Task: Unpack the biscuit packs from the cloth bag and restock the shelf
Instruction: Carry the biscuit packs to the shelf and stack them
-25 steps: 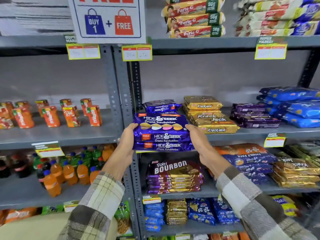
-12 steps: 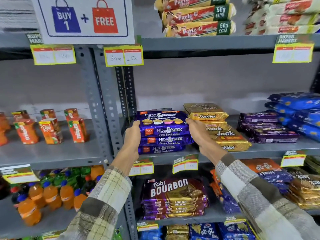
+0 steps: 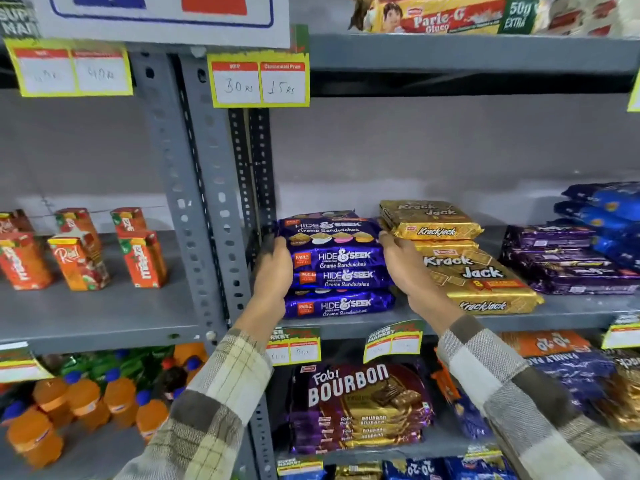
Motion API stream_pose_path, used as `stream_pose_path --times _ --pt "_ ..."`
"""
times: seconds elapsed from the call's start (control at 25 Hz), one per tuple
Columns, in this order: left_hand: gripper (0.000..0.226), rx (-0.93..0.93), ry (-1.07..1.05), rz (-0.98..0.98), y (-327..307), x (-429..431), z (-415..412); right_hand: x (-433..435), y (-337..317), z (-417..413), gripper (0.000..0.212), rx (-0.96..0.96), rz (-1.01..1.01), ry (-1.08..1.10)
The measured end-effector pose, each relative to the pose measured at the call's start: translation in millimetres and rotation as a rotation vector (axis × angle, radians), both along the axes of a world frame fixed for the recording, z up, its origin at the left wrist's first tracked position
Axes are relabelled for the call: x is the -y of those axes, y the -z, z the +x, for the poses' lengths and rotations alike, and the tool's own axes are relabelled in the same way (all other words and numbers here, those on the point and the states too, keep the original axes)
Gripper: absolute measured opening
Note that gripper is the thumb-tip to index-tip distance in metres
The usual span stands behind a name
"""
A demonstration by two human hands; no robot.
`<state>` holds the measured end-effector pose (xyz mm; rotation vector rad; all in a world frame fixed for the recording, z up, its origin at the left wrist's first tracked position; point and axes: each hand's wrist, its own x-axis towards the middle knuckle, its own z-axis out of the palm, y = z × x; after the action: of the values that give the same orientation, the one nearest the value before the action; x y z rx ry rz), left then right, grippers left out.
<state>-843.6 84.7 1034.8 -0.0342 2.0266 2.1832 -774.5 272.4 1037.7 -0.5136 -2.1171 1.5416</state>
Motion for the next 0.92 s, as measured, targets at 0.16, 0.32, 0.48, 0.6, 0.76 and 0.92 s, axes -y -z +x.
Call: stream_pose_path --times 0.16,0.32,0.48,0.6,0.76,0.92 --pt "0.056 0.014 -0.021 -0.008 0.2 1.3 8.1 1.8 0.1 3.4 0.043 0.012 0.149 0.053" --pt "0.047 -0.093 -0.048 -0.091 -2.8 9.8 27.5 9.4 -2.7 14.4 0.052 -0.012 0.588 0.273" --pt "0.04 -0.441 -0.141 -0.514 -8.3 17.0 70.6 59.6 -9.0 26.6 0.059 -0.333 0.837 0.224" --pt "0.054 -0.742 -0.281 -0.734 -12.6 33.1 101.5 92.8 1.1 33.8 0.059 -0.422 0.85 0.087" --pt "0.054 -1.129 -0.72 -1.08 -15.0 94.8 125.0 153.2 7.2 44.3 0.063 -0.668 0.83 -0.024" --pt "0.064 -0.868 -0.831 -1.466 12.7 179.7 151.7 232.6 28.9 47.4 0.066 -0.829 0.805 -0.244"
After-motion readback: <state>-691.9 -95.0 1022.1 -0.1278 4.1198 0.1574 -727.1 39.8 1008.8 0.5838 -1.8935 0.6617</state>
